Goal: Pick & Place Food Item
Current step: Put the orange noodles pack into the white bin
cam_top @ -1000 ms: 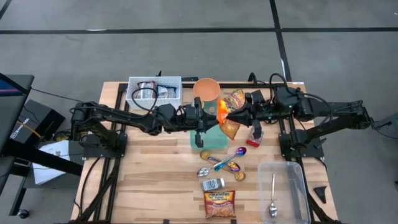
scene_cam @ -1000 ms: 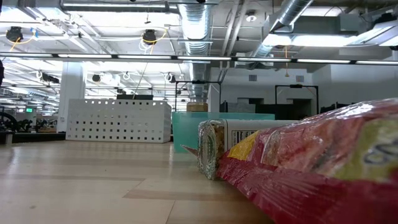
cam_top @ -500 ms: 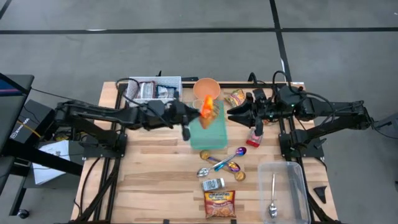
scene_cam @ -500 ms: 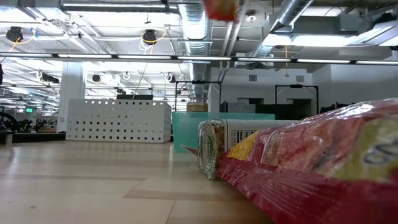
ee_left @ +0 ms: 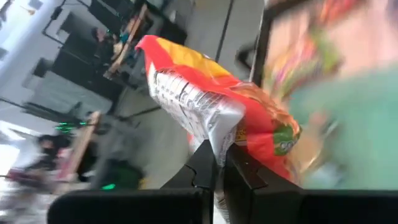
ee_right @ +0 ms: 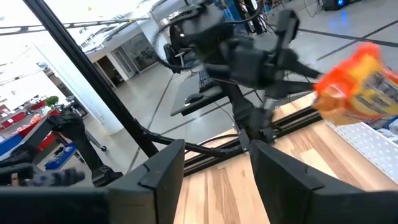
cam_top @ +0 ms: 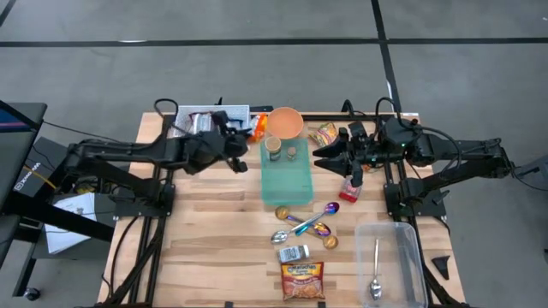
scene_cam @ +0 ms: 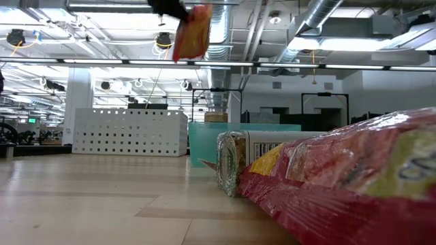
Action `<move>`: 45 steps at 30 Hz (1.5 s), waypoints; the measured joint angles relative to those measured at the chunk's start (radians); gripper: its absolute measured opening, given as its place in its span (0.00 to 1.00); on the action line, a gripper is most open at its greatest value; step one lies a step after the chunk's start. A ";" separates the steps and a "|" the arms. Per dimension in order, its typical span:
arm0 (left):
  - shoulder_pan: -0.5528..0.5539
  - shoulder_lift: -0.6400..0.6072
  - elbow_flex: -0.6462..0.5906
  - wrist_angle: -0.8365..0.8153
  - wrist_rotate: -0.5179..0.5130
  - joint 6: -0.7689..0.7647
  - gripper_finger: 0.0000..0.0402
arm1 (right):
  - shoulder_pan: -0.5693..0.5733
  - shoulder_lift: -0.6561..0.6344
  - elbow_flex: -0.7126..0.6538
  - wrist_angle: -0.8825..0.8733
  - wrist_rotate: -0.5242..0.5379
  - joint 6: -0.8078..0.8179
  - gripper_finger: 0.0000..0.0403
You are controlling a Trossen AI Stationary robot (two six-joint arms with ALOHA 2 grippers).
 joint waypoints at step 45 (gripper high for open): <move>0.546 0.275 -0.005 -0.646 -0.011 -0.305 0.01 | 0.003 0.000 0.001 -0.033 0.009 0.021 0.33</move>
